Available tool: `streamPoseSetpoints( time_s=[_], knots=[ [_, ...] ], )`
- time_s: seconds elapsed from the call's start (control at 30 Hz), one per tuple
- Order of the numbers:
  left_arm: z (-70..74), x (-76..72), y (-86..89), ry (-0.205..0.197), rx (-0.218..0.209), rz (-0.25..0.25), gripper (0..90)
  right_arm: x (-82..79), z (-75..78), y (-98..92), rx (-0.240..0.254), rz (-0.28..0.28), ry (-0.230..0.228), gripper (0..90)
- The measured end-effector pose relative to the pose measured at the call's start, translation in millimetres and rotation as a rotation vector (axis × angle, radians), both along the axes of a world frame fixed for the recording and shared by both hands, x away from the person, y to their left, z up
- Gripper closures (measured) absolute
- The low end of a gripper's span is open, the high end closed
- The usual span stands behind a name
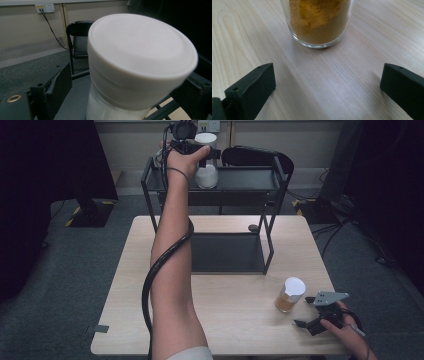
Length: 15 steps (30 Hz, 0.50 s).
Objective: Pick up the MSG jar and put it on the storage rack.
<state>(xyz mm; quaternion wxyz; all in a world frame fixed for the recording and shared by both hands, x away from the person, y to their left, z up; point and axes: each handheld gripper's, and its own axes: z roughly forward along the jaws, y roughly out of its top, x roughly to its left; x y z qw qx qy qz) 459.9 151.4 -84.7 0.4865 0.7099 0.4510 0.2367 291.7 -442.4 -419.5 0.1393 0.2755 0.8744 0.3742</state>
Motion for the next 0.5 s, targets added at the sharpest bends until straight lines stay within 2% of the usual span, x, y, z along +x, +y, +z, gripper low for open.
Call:
streamPoseSetpoints(
  time_s=[0.13, 0.43, 0.5],
  knots=[
    [-3.3, -5.2, 1.9, 0.004, 0.000, 0.002, 8.1, 0.0, 0.0, 0.0, 0.000, 0.000, 0.000, 0.0],
    [-12.6, -19.9, 7.6, -0.016, 0.000, 0.003, 4.0, -0.1, 0.0, 0.0, 0.000, 0.000, 0.000, 0.0],
    [-16.4, -21.9, 9.8, -0.016, -0.012, 0.000, 2.2, -0.1, 0.0, 0.0, 0.000, -0.001, 0.000, 0.0]
  ],
)
